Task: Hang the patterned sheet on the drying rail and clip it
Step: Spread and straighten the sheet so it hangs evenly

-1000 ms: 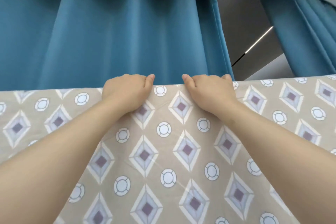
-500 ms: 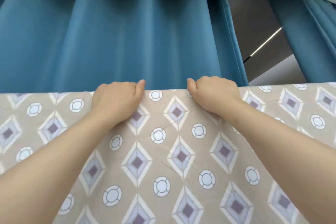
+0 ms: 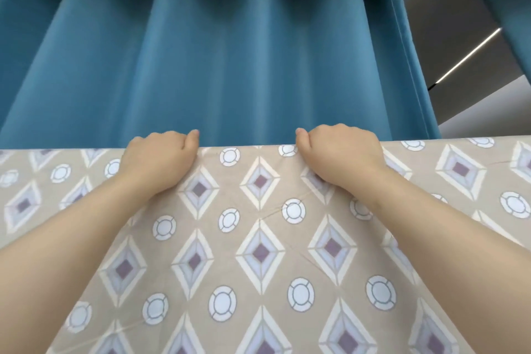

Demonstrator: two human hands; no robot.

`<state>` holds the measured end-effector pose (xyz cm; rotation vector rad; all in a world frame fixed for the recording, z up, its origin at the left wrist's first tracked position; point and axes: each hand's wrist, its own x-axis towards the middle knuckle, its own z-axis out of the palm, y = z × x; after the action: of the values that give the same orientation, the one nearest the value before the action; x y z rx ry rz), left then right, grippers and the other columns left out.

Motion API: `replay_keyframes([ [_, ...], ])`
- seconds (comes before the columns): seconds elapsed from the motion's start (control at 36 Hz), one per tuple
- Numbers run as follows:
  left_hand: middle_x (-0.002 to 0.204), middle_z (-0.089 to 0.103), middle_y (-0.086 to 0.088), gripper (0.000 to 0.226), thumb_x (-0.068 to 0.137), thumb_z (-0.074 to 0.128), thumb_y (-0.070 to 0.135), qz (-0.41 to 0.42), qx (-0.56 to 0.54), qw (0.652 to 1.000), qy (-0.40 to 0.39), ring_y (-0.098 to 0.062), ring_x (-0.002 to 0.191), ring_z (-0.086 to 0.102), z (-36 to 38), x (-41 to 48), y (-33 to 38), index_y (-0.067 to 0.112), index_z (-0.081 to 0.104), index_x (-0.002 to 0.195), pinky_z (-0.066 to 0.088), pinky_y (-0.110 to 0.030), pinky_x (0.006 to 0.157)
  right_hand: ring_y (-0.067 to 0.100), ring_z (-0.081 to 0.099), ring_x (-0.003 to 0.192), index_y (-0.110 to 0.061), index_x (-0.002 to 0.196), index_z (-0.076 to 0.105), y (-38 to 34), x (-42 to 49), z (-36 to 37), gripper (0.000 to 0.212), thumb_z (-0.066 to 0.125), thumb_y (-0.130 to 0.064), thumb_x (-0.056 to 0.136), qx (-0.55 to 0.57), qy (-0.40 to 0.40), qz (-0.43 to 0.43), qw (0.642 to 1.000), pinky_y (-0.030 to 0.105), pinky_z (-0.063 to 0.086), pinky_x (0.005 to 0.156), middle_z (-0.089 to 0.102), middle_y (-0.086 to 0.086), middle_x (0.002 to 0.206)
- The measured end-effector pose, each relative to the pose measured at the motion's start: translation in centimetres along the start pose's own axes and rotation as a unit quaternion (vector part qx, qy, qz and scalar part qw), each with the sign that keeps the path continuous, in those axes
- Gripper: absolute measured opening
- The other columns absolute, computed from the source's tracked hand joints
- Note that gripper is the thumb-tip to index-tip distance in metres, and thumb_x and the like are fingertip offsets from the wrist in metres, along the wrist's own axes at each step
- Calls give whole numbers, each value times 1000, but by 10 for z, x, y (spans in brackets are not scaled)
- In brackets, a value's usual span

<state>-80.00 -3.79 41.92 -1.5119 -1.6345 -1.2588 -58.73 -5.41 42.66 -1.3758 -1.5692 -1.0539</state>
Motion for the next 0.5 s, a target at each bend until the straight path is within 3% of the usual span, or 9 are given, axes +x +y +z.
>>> replay_keyframes([
  [0.08, 85, 48, -8, 46, 99, 18, 31, -2, -5, 1000, -10, -28, 82, 43, 1, 9, -4, 7, 53, 82, 32, -32, 73, 19, 33, 56, -15, 62, 32, -10, 5, -1, 33, 27, -16, 95, 6, -14, 22, 1000, 25, 20, 50, 36, 2, 65],
  [0.22, 86, 49, -2, 45, 99, 18, 37, 47, 6, 998, -43, -26, 86, 44, 7, 21, -5, 12, 53, 85, 30, -32, 71, 26, 47, 73, -15, 68, 30, -61, 6, 18, 34, 26, -23, 101, 3, 11, -65, 998, 26, 25, 53, 35, -3, 63],
  [0.36, 79, 52, 8, 41, 97, 19, 48, 100, -50, 992, -65, -22, 89, 49, 4, 28, -43, 23, 43, 76, 31, -32, 72, 27, 45, 74, -18, 62, 32, -80, 19, 16, 40, 23, -27, 100, 3, -37, -5, 999, 28, 28, 55, 41, 1, 67],
  [0.42, 82, 53, 14, 32, 96, 25, 50, 119, -102, 984, -82, -19, 90, 49, 2, 30, -71, 27, 46, 88, 33, -33, 80, 27, 45, 77, -18, 63, 36, -86, 21, 14, 42, 21, -34, 99, 8, -59, 20, 998, 31, 31, 63, 42, 1, 69],
  [0.5, 90, 58, 23, 19, 93, 38, 48, 124, -163, 972, -116, -14, 98, 50, 1, 33, -118, 36, 52, 97, 31, -34, 99, 25, 53, 80, -21, 72, 46, -100, 19, 17, 41, 27, -48, 96, 55, -71, 22, 996, 30, 32, 59, 53, -3, 74],
])
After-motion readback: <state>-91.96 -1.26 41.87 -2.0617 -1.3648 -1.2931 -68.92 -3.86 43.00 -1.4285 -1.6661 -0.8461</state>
